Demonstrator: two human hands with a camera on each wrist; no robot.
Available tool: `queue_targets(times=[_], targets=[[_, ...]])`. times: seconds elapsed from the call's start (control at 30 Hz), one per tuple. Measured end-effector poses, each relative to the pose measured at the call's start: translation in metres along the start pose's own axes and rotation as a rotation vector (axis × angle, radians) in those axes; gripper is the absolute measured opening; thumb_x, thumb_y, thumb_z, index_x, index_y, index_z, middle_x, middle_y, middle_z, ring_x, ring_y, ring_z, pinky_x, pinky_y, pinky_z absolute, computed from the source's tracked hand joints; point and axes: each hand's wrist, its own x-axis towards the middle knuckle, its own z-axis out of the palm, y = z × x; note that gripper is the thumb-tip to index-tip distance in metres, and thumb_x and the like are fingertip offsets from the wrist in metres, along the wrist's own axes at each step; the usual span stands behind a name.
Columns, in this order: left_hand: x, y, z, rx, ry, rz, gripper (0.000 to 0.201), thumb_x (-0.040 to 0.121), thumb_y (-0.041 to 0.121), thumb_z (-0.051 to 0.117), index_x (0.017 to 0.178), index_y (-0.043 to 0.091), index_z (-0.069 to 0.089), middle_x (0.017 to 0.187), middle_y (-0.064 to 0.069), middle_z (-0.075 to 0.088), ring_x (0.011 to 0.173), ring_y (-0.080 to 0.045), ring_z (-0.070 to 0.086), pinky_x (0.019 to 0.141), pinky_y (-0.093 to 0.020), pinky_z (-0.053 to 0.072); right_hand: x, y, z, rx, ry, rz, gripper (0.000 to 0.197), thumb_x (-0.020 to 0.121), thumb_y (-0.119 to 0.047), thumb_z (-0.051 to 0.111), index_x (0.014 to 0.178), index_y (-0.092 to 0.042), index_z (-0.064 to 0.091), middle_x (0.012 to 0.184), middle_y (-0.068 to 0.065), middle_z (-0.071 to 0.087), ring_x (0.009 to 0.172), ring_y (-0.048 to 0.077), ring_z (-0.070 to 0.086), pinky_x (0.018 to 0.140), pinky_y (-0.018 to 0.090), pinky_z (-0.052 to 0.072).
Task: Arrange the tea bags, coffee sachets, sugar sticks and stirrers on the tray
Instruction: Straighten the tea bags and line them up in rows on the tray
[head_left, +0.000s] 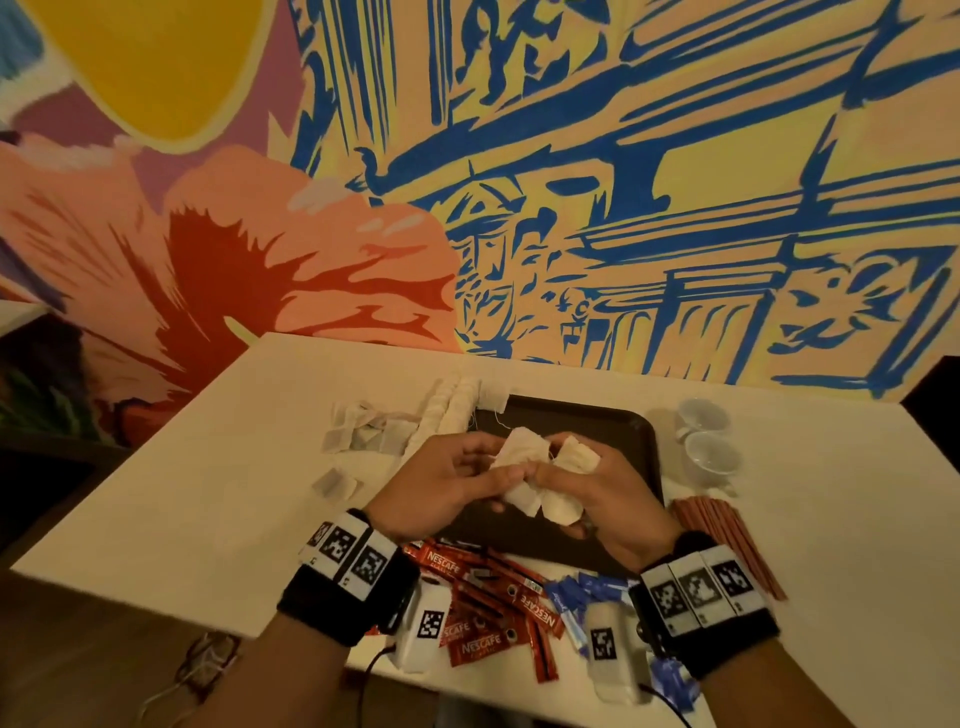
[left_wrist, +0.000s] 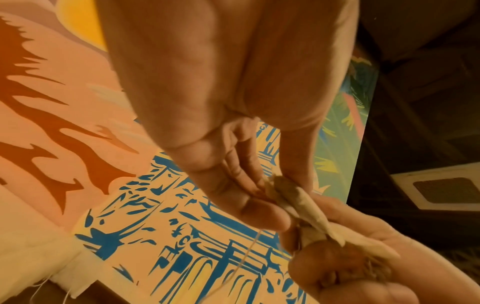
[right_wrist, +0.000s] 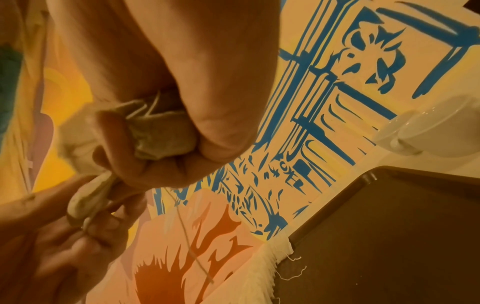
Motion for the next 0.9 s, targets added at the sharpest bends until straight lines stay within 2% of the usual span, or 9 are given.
queue_targets(times=[0.1, 0.23, 0.33, 0.47, 0.57, 0.63, 0.77, 0.9], targets=[[-0.005, -0.001, 0.007, -0.043, 0.028, 0.026, 0.023, 0.089, 0.008, 0.070, 0.111, 0.003, 0.069, 0.091, -0.001, 0.074, 0.081, -0.019, 0.070, 0.071, -0.029, 0.060, -0.009, -0.001, -0.002, 0.026, 0.040, -0.003, 0.025, 0.089, -0.023, 0.075, 0.109, -0.009, 0.071, 0.075, 0.009, 0.069, 0.051, 0.013, 0.055, 0.038, 0.021, 0.034], [-0.010, 0.000, 0.013, -0.097, 0.053, 0.042, 0.028, 0.084, 0.012, 0.075, 0.111, 0.005, 0.071, 0.101, -0.009, 0.075, 0.086, -0.019, 0.070, 0.068, -0.027, 0.057, -0.015, -0.001, 0.000, 0.042, 0.093, -0.007, 0.022, 0.088, -0.027, 0.076, 0.105, -0.013, 0.075, 0.078, 0.010, 0.070, 0.054, 0.015, 0.053, 0.038, 0.022, 0.034], [-0.014, 0.002, 0.015, -0.127, 0.078, 0.053, 0.033, 0.080, 0.016, 0.077, 0.111, 0.007, 0.071, 0.104, -0.009, 0.075, 0.087, -0.019, 0.071, 0.067, -0.025, 0.057, -0.015, -0.003, 0.001, 0.057, 0.134, 0.001, 0.024, 0.088, -0.030, 0.077, 0.103, -0.012, 0.075, 0.079, 0.012, 0.068, 0.055, 0.017, 0.052, 0.039, 0.024, 0.034], [-0.017, -0.001, 0.013, -0.249, 0.103, 0.048, 0.031, 0.073, 0.014, 0.080, 0.103, 0.016, 0.075, 0.102, -0.008, 0.075, 0.082, -0.019, 0.069, 0.067, -0.025, 0.057, -0.016, -0.005, 0.003, 0.082, 0.160, 0.003, 0.028, 0.089, -0.031, 0.076, 0.105, -0.009, 0.075, 0.078, 0.010, 0.068, 0.055, 0.014, 0.052, 0.040, 0.024, 0.033], [-0.019, -0.002, 0.010, -0.316, 0.110, 0.036, 0.035, 0.073, 0.011, 0.079, 0.107, 0.009, 0.072, 0.105, -0.012, 0.072, 0.087, -0.019, 0.068, 0.067, -0.024, 0.056, -0.015, -0.008, 0.003, 0.118, 0.181, 0.005, 0.027, 0.090, -0.030, 0.075, 0.105, -0.009, 0.075, 0.081, 0.010, 0.071, 0.055, 0.013, 0.054, 0.040, 0.025, 0.033], [-0.020, -0.003, 0.007, -0.347, 0.126, 0.038, 0.032, 0.074, 0.012, 0.078, 0.105, 0.009, 0.073, 0.106, -0.015, 0.071, 0.088, -0.023, 0.066, 0.068, -0.026, 0.056, -0.014, -0.011, 0.002, 0.150, 0.201, 0.008, 0.025, 0.091, -0.026, 0.073, 0.107, -0.007, 0.072, 0.079, 0.008, 0.071, 0.054, 0.012, 0.056, 0.039, 0.025, 0.032], [-0.020, -0.004, 0.002, -0.358, 0.185, 0.029, 0.030, 0.077, 0.013, 0.076, 0.105, 0.004, 0.071, 0.098, -0.015, 0.069, 0.076, -0.021, 0.064, 0.066, -0.026, 0.056, -0.010, -0.013, -0.004, 0.201, 0.264, 0.014, 0.012, 0.094, -0.019, 0.070, 0.101, -0.010, 0.068, 0.071, 0.005, 0.066, 0.052, 0.011, 0.053, 0.041, 0.025, 0.031], [-0.020, -0.002, 0.001, -0.376, 0.197, 0.014, 0.025, 0.081, 0.014, 0.073, 0.102, 0.002, 0.068, 0.092, -0.012, 0.066, 0.072, -0.019, 0.062, 0.066, -0.026, 0.055, -0.008, -0.012, -0.010, 0.206, 0.299, 0.025, 0.012, 0.095, -0.020, 0.069, 0.101, -0.010, 0.068, 0.075, 0.008, 0.064, 0.055, 0.014, 0.049, 0.042, 0.025, 0.032]])
